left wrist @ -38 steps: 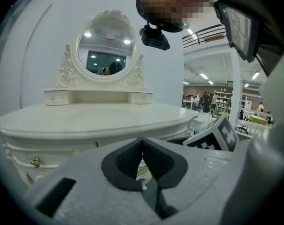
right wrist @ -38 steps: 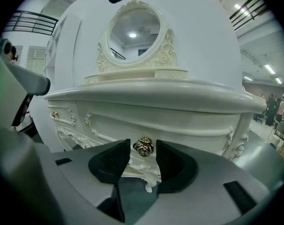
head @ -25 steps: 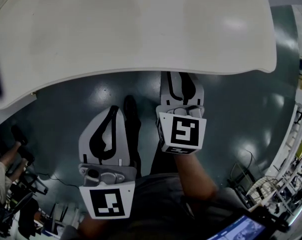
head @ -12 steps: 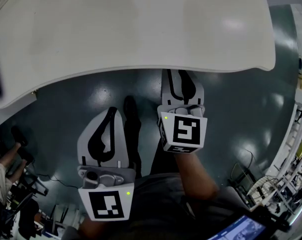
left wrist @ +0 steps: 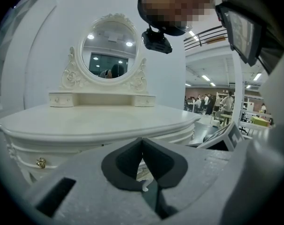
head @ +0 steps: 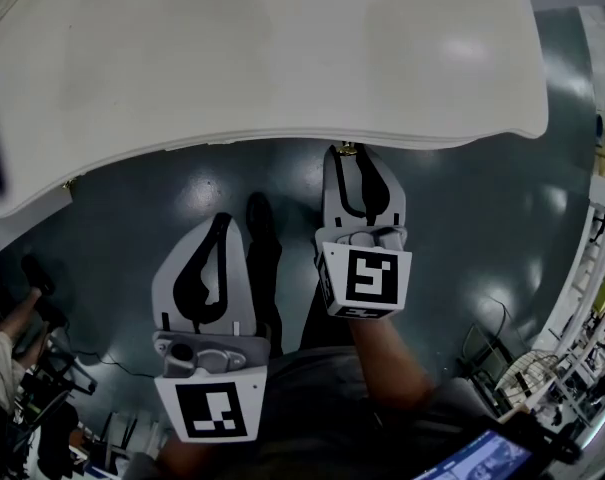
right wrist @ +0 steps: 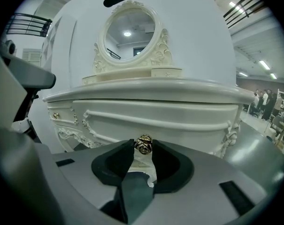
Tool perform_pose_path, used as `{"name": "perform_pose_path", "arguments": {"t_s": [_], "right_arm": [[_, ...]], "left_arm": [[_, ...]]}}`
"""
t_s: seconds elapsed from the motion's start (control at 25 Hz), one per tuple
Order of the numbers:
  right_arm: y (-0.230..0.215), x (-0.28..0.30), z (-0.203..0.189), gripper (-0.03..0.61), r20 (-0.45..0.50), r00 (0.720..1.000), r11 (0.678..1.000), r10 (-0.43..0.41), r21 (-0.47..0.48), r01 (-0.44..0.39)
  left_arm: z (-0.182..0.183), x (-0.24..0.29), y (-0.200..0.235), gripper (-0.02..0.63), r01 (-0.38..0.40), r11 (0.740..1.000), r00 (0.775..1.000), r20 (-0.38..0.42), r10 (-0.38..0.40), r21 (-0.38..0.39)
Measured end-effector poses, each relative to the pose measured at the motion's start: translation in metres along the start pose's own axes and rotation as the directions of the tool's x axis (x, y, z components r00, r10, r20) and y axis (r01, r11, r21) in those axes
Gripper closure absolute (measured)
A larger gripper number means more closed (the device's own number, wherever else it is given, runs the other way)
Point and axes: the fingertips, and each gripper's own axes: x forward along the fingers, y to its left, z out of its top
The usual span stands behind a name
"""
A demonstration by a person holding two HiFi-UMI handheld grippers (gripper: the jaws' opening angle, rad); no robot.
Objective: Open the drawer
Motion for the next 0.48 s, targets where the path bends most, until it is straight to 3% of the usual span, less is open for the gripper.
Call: {"name": "perform_pose_path", "arguments": {"t_s": [0.48], "right_arm": [[0.005, -0.023, -0.011, 0.456, -0.003, 1.000, 1.000, -0.006, 0.008, 0.006]], "left_arm": [[0.010, -0.016, -0.006, 0.598, 0.030, 0.999, 0.999, 0.041, -0.030, 0.013]]}}
